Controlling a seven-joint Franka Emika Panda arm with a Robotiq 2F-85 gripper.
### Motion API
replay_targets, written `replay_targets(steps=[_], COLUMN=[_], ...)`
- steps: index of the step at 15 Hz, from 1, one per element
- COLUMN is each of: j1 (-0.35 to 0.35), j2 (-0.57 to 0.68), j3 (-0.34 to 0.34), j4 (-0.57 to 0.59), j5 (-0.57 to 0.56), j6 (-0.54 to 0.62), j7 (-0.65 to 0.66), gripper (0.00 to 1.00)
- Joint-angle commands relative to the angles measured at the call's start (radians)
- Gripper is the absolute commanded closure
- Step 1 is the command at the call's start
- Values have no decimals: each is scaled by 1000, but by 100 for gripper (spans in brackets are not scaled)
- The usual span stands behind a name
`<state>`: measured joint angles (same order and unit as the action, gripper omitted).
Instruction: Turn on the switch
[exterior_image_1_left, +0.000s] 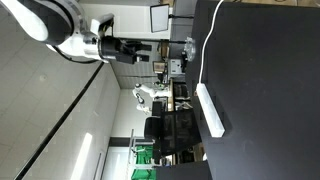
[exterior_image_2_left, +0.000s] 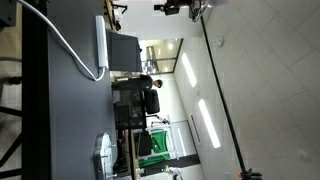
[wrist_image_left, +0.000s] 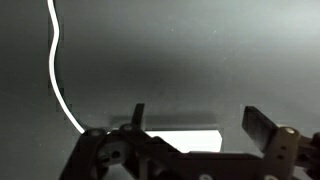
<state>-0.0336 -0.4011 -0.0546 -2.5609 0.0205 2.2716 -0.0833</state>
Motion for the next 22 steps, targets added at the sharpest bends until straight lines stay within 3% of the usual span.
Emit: replay_targets(steps=[1,3,4,5,10,15,20,21,22], j1=[-25,-40,-47,-52,-86,-161,-165,-166,-165], j2=[258,378,436,494,762,969,1103,1048,1063], j3=[-22,-26,-29,-32,-67,-39,-20,-26,-23], j4=[206,315,375,435,729,1010,1214,1109,1126], j5=[-17,-29,-35,-38,-71,-12,-30,-29,-29], j6=[87,121,131,134,107,-125,-350,-259,-271], j7=[8,23,29,29,17,-125,-173,-160,-161], gripper=[0,0,25,25,61,95,100,100,99])
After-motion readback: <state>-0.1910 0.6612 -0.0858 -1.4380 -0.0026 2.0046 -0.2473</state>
